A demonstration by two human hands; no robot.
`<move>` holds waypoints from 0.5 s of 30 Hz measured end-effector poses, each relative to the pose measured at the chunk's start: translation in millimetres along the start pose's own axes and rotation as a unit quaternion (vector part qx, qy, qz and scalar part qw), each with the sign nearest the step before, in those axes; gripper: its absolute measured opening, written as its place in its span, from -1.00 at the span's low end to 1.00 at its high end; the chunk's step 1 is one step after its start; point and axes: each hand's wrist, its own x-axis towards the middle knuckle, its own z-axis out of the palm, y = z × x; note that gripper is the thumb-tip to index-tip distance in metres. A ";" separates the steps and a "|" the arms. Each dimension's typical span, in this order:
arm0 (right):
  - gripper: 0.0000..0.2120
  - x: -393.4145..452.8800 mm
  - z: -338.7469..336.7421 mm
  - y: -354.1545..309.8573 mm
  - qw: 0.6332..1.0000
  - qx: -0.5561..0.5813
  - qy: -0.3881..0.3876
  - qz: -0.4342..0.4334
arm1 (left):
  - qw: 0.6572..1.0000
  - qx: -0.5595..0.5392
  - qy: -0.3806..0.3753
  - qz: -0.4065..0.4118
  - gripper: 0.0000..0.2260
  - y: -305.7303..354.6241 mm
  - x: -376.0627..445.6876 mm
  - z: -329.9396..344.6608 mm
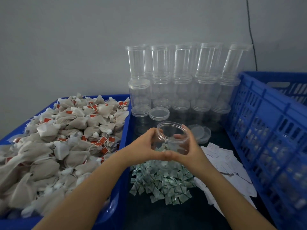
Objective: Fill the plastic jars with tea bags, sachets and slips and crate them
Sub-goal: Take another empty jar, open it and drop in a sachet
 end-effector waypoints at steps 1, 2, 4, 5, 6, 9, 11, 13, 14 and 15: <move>0.10 -2.9 3.0 -0.2 1.000 0.013 0.004 0.001 | 0.999 0.034 -0.021 -0.010 -0.29 4.6 -3.1 -4.5; 0.03 -5.5 5.4 -0.4 1.000 0.021 0.008 -0.002 | 0.997 0.068 -0.045 -0.019 -0.29 9.6 -5.9 -10.3; -0.06 -11.1 11.1 -1.4 1.000 0.021 0.012 -0.010 | 0.988 0.124 -0.082 -0.034 -0.30 18.8 -11.7 -25.6; -0.04 -14.2 14.3 -1.7 1.000 0.020 0.010 -0.011 | 0.985 0.145 -0.085 -0.039 -0.34 22.4 -14.9 -34.6; -0.02 -17.6 17.5 -1.5 1.000 0.017 0.004 -0.010 | 0.983 0.164 -0.073 -0.044 -0.40 24.6 -18.1 -44.5; 0.04 -27.2 30.1 0.9 0.999 -0.014 -0.028 -0.002 | 0.980 0.189 0.010 -0.056 -0.59 20.0 -29.3 -74.7; 0.05 -33.2 39.4 3.4 0.998 -0.039 -0.057 -0.008 | 0.977 0.187 0.074 -0.071 -0.64 8.1 -34.7 -89.1; -0.01 -39.2 49.4 5.2 0.995 -0.045 -0.083 -0.018 | 0.963 0.208 0.148 -0.089 -0.67 -8.1 -36.0 -94.7; -0.05 -41.7 54.3 6.3 0.995 -0.040 -0.090 -0.021 | 0.948 0.237 0.191 -0.097 -0.65 -16.9 -34.7 -94.6; -0.07 -44.0 58.9 8.6 0.995 -0.031 -0.093 -0.024 | 0.931 0.266 0.228 -0.104 -0.61 -25.4 -33.0 -93.1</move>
